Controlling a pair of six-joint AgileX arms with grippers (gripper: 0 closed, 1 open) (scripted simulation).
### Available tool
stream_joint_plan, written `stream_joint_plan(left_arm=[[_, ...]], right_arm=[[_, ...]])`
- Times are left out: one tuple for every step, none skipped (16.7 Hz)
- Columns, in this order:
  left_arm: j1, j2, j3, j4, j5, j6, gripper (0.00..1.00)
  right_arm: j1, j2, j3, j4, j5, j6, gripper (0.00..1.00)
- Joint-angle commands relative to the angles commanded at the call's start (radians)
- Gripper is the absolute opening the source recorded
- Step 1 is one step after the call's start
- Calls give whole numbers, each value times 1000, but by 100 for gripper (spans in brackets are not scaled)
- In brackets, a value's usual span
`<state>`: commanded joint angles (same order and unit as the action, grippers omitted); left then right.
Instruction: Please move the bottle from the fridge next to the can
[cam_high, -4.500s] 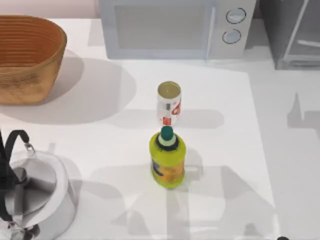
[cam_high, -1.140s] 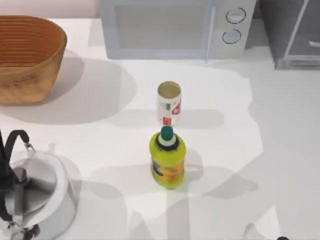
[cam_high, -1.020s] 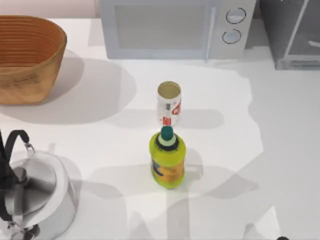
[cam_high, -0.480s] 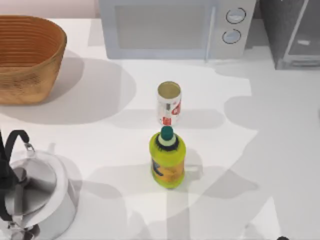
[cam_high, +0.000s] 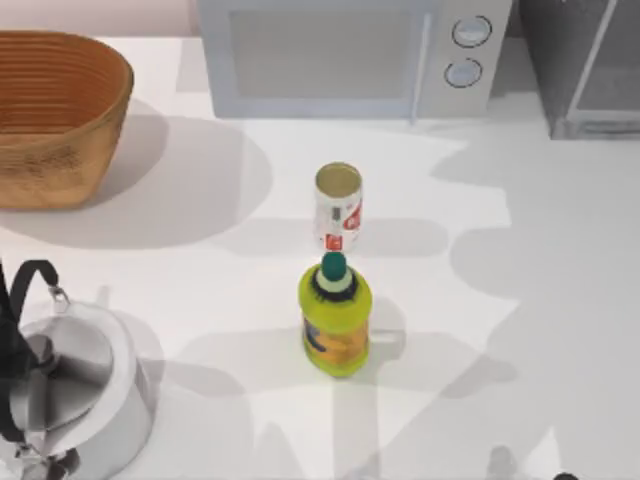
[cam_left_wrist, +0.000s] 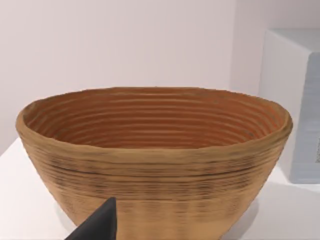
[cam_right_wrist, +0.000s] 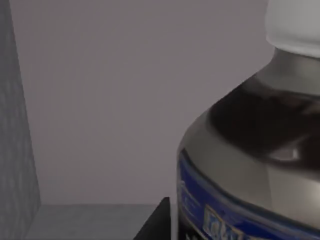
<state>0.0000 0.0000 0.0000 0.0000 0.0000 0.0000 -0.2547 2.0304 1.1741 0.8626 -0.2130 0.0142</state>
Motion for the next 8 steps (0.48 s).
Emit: stream_joint_plan(left_arm=[[0, 0, 0, 0, 0, 0, 100], [0, 0, 0, 0, 0, 0, 100], [0, 0, 0, 0, 0, 0, 100], [0, 0, 0, 0, 0, 0, 100], [0, 0, 0, 0, 0, 0, 100], [0, 0, 0, 0, 0, 0, 100], [0, 0, 0, 0, 0, 0, 100], [0, 0, 0, 0, 0, 0, 100]], right_arm=[[-7, -36, -64, 17, -9, 0, 0], [-14, -75, -134, 36, -18, 0, 0], [-22, -116, -205, 55, -27, 1, 0], [-30, -156, -272, 75, -37, 1, 0], [-37, -196, -330, 94, -45, 1, 0], [-45, -231, -377, 112, -53, 1, 0], [-51, -261, -414, 127, -60, 1, 0], [-55, -284, -440, 139, -65, 1, 0]])
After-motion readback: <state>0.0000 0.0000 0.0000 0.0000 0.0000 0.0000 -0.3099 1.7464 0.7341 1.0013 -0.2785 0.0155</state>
